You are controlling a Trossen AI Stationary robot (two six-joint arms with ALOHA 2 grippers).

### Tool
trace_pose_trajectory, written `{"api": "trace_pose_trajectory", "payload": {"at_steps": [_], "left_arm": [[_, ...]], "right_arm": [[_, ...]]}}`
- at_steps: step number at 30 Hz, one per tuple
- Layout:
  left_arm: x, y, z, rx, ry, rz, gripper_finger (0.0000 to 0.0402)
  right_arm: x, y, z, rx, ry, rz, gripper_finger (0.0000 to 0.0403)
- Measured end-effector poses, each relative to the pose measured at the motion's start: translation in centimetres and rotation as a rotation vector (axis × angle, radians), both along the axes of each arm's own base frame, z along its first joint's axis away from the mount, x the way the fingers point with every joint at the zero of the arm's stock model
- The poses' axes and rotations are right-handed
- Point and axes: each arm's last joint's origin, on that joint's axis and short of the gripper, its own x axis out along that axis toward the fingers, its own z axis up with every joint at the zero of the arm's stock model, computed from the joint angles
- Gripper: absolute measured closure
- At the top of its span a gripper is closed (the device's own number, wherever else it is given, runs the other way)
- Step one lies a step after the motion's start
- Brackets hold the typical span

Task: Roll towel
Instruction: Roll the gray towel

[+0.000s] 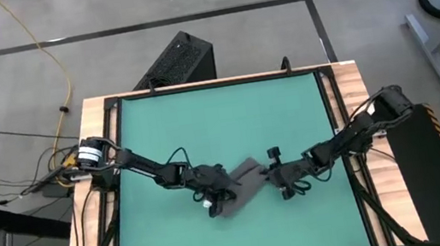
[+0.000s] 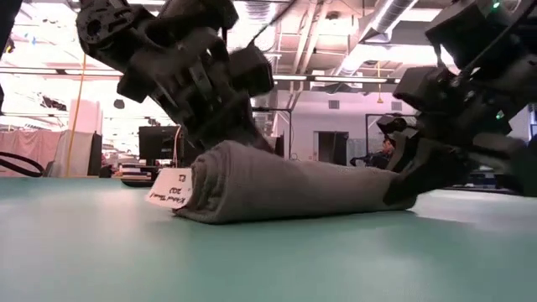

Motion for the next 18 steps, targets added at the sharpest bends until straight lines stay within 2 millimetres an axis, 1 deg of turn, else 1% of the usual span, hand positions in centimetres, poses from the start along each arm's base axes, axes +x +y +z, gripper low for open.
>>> {"api": "trace_pose_trajectory", "payload": {"at_steps": [2, 5, 8, 10, 12, 15, 18], "left_arm": [[0.1, -0.5, 0.5, 0.002, -0.046, -0.023, 0.0401], [0.1, -0.5, 1.6, 0.006, -0.099, -0.032, 0.0401], [0.1, 0.4, 2.4, 0.023, -0.125, 0.025, 0.0401], [0.3, 1.1, 2.5, 0.020, -0.124, 0.091, 0.0401], [0.4, 1.5, 2.2, 0.017, -0.114, 0.104, 0.0401], [1.3, 1.5, 1.0, 0.007, -0.088, 0.079, 0.0401], [3.0, 1.1, -0.1, -0.014, -0.068, 0.032, 0.0401]], "right_arm": [[-0.2, 0.2, 0.6, 0.062, 0.004, 0.033, 0.0344], [-0.6, 0.3, 1.3, 0.163, 0.027, 0.068, 0.0344], [-1.0, 0.4, 1.9, 0.236, 0.054, 0.094, 0.0344], [-1.2, 0.5, 2.2, 0.253, 0.060, 0.091, 0.0344], [-1.3, 0.6, 2.3, 0.259, 0.058, 0.093, 0.0344], [-1.4, 0.8, 2.5, 0.262, 0.047, 0.102, 0.0344], [-1.1, 0.9, 2.4, 0.250, 0.047, 0.114, 0.0344]]}}
